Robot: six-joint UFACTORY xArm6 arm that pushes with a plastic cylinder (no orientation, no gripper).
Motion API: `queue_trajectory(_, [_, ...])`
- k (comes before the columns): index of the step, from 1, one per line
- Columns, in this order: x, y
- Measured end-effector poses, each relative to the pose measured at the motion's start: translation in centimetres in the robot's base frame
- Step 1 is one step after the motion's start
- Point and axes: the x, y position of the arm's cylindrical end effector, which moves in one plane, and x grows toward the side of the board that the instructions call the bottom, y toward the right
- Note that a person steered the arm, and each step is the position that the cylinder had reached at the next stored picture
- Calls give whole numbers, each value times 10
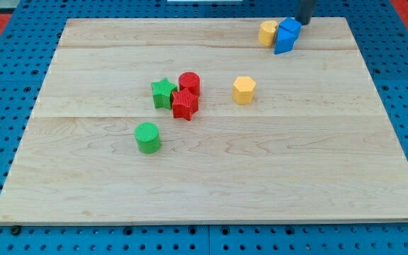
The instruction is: Slightly move the yellow blocks to the right side of the red blocks
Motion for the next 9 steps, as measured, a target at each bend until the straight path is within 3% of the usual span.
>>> queue_trajectory(2, [35,-37])
queue_trajectory(4, [3,-61])
queue_trajectory(6, [126,-69])
queue_trajectory(7, [161,-60])
queue_trajectory(9, [158,-39])
